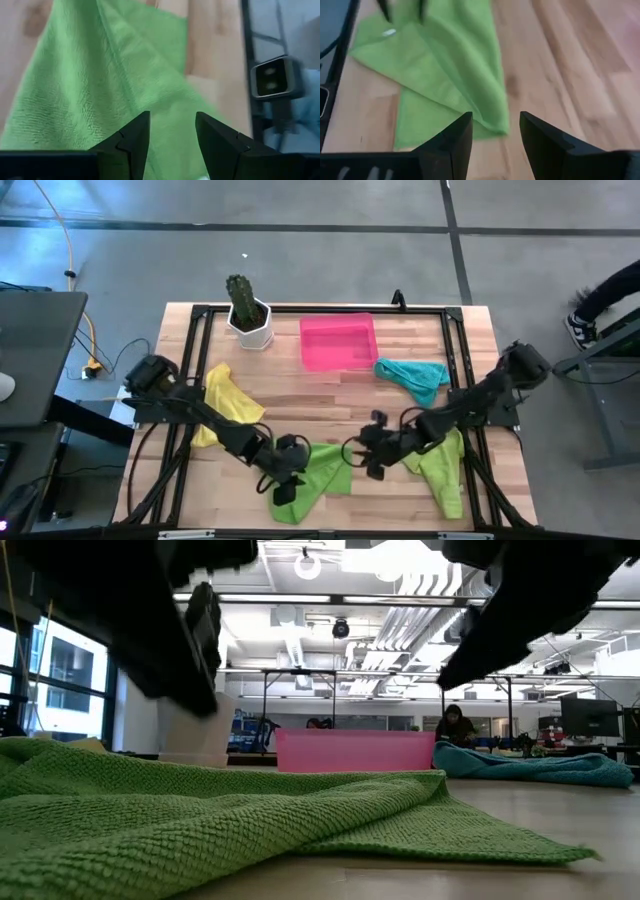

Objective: Roll microfiber towels into tight, uniform cylinder then place into a basket
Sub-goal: Roll the green microfiber cloth

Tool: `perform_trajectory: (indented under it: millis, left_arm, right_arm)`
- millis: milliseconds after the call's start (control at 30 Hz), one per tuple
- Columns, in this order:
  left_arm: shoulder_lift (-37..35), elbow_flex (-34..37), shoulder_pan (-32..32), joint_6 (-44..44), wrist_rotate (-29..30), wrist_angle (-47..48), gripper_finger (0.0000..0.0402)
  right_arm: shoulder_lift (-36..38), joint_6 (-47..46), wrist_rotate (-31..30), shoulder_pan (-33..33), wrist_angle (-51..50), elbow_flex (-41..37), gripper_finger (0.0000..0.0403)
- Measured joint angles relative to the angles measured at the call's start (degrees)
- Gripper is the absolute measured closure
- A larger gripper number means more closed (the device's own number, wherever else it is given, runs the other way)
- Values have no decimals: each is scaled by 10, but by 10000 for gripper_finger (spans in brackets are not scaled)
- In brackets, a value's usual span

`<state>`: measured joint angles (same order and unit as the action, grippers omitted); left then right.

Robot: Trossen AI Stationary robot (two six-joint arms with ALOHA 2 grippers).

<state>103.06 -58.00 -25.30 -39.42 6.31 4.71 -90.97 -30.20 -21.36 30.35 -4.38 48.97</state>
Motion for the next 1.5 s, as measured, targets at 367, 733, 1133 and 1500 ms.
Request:
perform_trajectory:
  millis: [367, 733, 1133, 1500]
  left_arm:
    - [65, -2, 7, -10, 79, 38, 253]
    - [68, 0, 88, 114, 185, 42, 253]
    - [37, -36, 131, 216, 74, 39, 253]
    - [20, -43, 147, 63, -3, 100, 253]
  right_arm:
    - [-71, 36, 4, -16, 105, 0, 245]
    - [-68, 77, 4, -18, 98, 0, 245]
    - [-55, 26, 4, -41, -2, 0, 245]
    - [-31, 17, -10, -63, -75, 0, 245]
